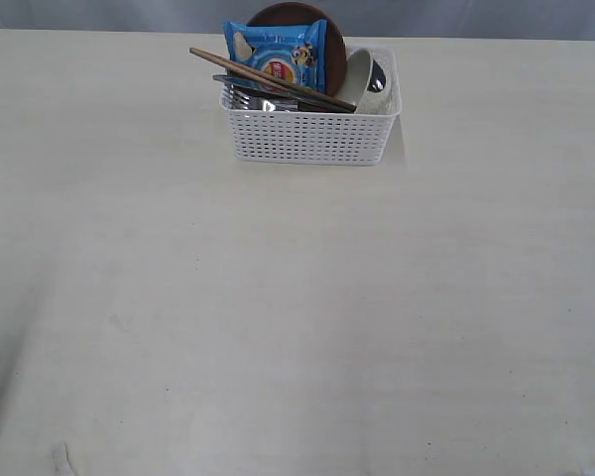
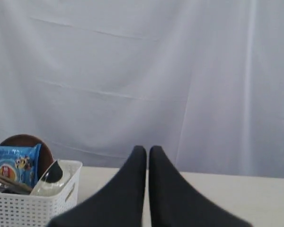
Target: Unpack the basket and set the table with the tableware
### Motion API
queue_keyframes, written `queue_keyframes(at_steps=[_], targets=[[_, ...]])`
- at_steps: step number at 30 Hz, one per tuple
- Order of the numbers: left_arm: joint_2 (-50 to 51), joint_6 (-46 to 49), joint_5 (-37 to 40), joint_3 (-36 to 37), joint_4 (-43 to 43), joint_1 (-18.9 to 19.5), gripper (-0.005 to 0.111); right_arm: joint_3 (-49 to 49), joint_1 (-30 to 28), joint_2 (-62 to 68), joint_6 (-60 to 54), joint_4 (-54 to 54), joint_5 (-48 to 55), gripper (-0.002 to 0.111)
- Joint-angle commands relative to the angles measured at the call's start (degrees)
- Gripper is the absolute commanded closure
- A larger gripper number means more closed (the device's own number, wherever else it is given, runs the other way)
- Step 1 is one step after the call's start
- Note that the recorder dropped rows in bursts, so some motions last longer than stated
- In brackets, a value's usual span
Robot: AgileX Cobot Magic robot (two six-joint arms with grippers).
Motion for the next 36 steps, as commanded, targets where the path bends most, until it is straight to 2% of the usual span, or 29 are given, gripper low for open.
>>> queue_keyframes(at_steps=[1,4,6,8,11,15,17,19,20,23,25,29,36], targets=[[-0.19,-0.02,-0.10,0.18,0.00,-0.44,0.107,0.08,-0.03,-0.36,-0.32,-0.49,-8.43,0.105],[-0.19,-0.02,-0.10,0.18,0.00,-0.44,0.107,0.08,-0.03,-0.36,-0.32,-0.49,-15.35,0.105],[-0.19,-0.02,-0.10,0.18,0.00,-0.44,0.107,-0.04,-0.03,-0.36,2.46,-0.49,-15.65,0.105],[-0.19,-0.02,-0.10,0.18,0.00,-0.44,0.107,-4.09,-0.03,-0.36,3.66,-0.49,-11.98,0.105],[-0.19,-0.02,-0.10,0.18,0.00,-0.44,0.107,-15.15,-0.03,7.20,3.66,-0.49,-8.24,0.105],[-0.19,-0.02,-0.10,0.18,0.00,-0.44,0.107,-30.37,0.19,24.52,3.66,-0.49,7.19,0.105],[-0.19,-0.13,-0.10,0.18,0.02,-0.44,0.107,-36.10,2.00,32.32,3.66,-0.49,12.73,0.105],[-0.19,-0.13,-0.10,0.18,0.02,-0.44,0.107,-42.17,6.14,43.16,2.49,-0.49,19.89,0.105],[-0.19,-0.13,-0.10,0.18,0.02,-0.44,0.107,-47.17,11.04,52.48,0.43,-0.49,29.19,0.105],[-0.19,-0.13,-0.10,0.18,0.02,-0.44,0.107,-54.75,19.91,68.14,-0.45,-0.49,46.07,0.105],[-0.19,-0.13,-0.10,0.18,0.02,-0.44,0.107,-59.32,23.92,76.57,-1.37,-0.49,51.66,0.105],[-0.19,-0.13,-0.10,0.18,0.02,-0.44,0.107,-65.62,27.13,84.87,-2.35,0.67,52.39,0.105],[-0.19,-0.13,-0.10,0.18,0.02,-0.44,0.107,-73.17,27.13,87.86,-9.16,1.10,52.92,0.105]])
